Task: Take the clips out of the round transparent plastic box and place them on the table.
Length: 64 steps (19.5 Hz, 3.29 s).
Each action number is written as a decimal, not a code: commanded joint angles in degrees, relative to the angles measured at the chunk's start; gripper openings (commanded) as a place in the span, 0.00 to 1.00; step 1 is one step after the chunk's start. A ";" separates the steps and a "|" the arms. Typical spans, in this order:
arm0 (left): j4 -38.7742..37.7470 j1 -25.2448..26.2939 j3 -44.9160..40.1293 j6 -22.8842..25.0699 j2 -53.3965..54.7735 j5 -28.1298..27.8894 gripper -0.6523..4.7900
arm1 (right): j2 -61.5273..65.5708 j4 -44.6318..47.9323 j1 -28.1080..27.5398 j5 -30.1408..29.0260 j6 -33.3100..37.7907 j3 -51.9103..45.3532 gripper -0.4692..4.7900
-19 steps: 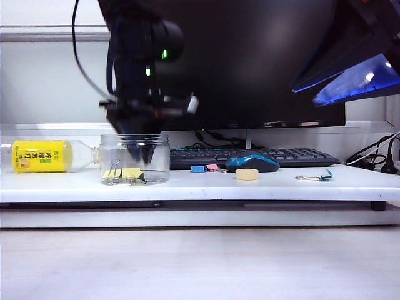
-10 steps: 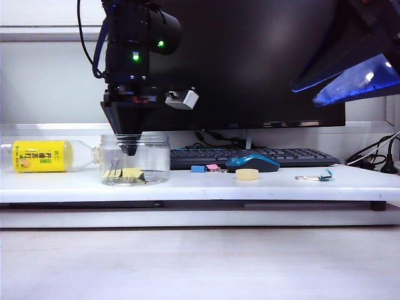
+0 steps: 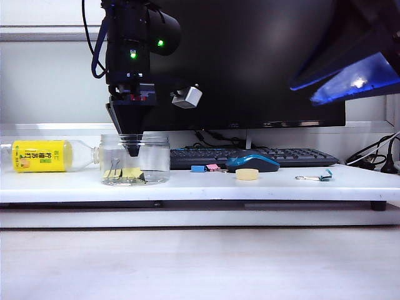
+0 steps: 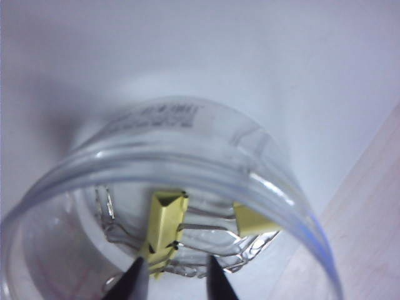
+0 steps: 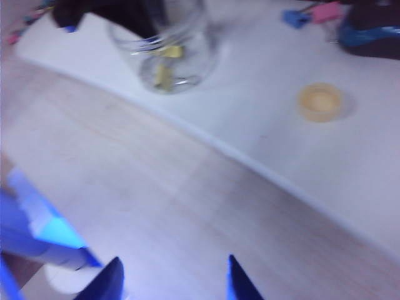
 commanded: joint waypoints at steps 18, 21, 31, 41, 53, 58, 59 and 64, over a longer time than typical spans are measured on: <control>1.38 1.97 0.13 2.23 3.21 3.72 0.36 | 13.07 -5.44 0.04 -1.25 -3.78 17.81 0.63; 1.77 1.97 0.13 2.21 4.02 3.72 0.36 | 13.07 -5.46 0.04 -1.25 -3.78 17.81 0.63; 3.32 1.95 0.13 1.99 4.74 3.67 0.19 | 13.07 -5.46 0.02 -1.20 -4.66 17.81 0.63; 4.61 1.92 0.20 0.15 4.61 1.07 0.16 | 13.09 -5.46 0.02 -1.20 -4.81 17.81 0.63; 7.32 1.11 0.24 -2.12 -2.16 0.57 0.16 | 13.53 -5.44 0.02 -1.20 -4.83 17.79 0.63; 9.92 0.98 0.28 -2.86 -6.19 1.16 0.16 | 13.51 -5.42 0.02 -0.96 -5.49 17.81 0.63; 10.40 0.57 0.66 -2.97 -6.51 2.23 0.16 | 13.51 -5.46 -0.09 -0.94 -6.19 17.81 0.63; 13.31 -2.21 1.97 -2.73 -6.58 6.34 0.16 | 13.35 -6.40 -0.31 -0.07 -6.71 17.81 0.63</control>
